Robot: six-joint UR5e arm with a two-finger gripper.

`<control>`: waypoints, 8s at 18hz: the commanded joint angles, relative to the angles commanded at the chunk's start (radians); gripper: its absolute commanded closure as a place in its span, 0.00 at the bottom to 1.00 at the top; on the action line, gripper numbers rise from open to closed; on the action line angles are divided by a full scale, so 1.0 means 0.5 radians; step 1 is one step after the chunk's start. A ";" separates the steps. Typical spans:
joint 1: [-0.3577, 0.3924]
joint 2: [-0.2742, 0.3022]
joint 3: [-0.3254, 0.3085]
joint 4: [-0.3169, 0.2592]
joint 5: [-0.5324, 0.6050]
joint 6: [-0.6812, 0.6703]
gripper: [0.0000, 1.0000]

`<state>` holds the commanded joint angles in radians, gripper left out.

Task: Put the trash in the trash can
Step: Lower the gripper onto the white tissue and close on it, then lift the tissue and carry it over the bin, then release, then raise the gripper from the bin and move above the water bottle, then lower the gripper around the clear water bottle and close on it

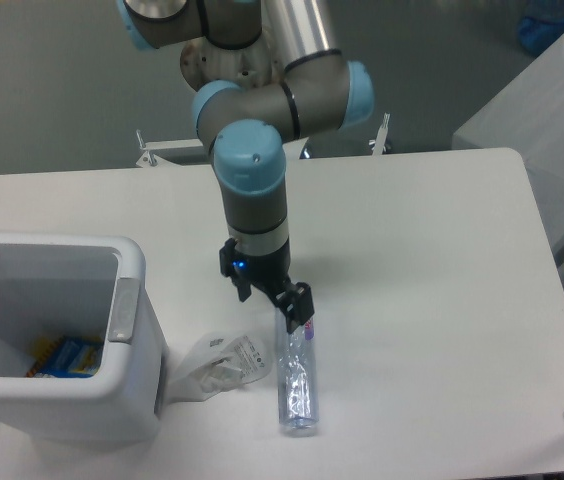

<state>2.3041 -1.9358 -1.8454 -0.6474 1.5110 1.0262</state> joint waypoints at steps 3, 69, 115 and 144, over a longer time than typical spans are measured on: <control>-0.009 -0.034 -0.006 0.000 -0.092 -0.040 0.00; 0.233 0.417 0.546 -0.012 -1.249 -1.530 1.00; 0.313 0.083 0.417 -0.031 -0.375 -1.712 0.00; 0.120 -0.614 0.614 -0.021 -0.080 -1.454 0.00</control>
<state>2.3639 -2.2426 -1.5386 -0.6581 1.4711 0.2991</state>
